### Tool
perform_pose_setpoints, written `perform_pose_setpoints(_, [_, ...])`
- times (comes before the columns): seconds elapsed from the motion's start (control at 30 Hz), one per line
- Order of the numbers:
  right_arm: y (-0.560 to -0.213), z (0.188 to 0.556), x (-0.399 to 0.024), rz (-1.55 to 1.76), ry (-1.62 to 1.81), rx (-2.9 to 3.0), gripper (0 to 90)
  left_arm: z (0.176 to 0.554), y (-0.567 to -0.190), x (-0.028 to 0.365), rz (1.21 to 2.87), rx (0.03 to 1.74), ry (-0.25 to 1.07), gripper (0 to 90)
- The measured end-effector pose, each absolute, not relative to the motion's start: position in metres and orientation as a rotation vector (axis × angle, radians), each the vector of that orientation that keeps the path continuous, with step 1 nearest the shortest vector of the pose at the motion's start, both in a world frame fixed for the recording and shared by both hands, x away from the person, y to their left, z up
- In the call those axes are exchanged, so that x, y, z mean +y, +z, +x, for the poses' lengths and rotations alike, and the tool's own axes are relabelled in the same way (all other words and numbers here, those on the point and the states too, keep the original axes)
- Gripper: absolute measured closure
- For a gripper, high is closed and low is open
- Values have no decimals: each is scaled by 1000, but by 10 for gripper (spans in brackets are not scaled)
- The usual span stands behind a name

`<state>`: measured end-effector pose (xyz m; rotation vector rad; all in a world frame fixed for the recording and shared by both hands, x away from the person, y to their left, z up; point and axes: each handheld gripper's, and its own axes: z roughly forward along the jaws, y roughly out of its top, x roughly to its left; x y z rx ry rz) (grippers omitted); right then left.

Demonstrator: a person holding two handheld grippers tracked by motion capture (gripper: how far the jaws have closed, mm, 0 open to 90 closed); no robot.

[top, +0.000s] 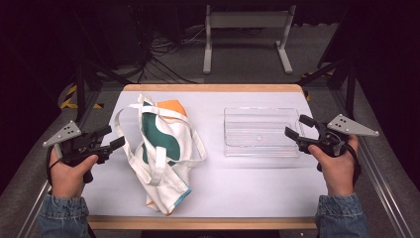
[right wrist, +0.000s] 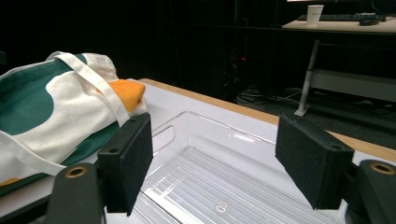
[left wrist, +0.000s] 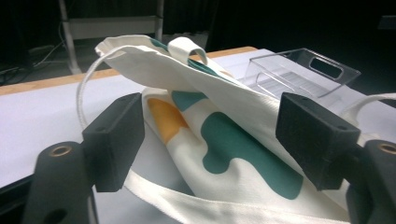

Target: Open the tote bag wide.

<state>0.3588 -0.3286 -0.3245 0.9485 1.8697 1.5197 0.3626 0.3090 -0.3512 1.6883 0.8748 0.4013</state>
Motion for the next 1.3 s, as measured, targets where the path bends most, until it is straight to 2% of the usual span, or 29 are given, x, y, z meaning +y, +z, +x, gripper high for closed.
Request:
perform_pose_setpoints(0.17, [-324, 358, -326, 935, 1541, 1881, 292, 361, -349, 307, 1694, 866, 399, 278])
perform_pose_setpoints(0.3, [-323, 357, -320, 907, 1540, 1917, 341, 354, -341, 301, 1683, 839, 333, 312])
perform_pose_setpoints(0.4, [-323, 357, -316, 908, 1538, 1918, 322, 348, -334, 293, 1678, 815, 300, 315])
perform_pose_setpoints(0.57, [-325, 358, -311, 907, 1533, 1923, 286, 339, -324, 277, 1692, 753, 255, 313])
perform_pose_setpoints(0.8, [-331, 361, -299, 905, 1500, 1968, 281, 327, -315, 251, 1741, 661, 186, 299])
perform_pose_setpoints(1.0, [-335, 363, -289, 862, 1523, 2007, 329, 324, -316, 231, 1787, 609, 156, 299])
perform_pose_setpoints(1.3, [-336, 363, -275, 801, 1539, 2047, 348, 327, -325, 210, 1837, 633, 141, 271])
